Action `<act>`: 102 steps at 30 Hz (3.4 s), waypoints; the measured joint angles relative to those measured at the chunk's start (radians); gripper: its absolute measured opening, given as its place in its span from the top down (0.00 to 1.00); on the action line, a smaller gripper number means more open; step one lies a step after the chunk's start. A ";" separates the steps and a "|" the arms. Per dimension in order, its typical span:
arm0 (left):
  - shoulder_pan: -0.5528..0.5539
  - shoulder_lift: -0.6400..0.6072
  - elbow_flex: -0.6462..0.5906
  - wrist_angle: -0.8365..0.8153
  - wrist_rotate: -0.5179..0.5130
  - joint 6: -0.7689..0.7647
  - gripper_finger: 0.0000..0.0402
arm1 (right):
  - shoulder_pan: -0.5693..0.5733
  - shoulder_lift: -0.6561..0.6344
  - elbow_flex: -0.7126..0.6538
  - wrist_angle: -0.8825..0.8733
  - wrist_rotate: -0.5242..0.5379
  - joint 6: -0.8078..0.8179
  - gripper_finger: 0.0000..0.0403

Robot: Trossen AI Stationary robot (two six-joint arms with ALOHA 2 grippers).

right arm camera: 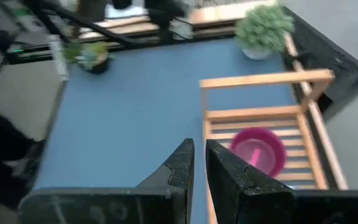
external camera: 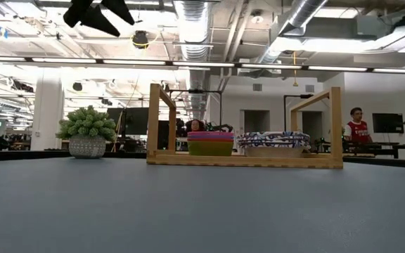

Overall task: Place and stack bowls onto a shelf
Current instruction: Return to Home Position

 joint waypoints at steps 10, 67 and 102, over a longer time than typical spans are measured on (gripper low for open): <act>-0.007 -0.179 -0.004 0.081 0.170 0.318 0.32 | 0.086 -0.431 -0.531 0.317 0.001 0.105 0.83; -0.008 -0.909 -0.899 0.483 0.504 0.010 0.32 | 0.348 -1.632 -2.235 1.521 0.222 0.646 0.83; -0.051 -0.900 -1.009 0.690 0.502 0.041 0.32 | 0.392 -1.629 -2.246 1.405 0.341 0.618 0.83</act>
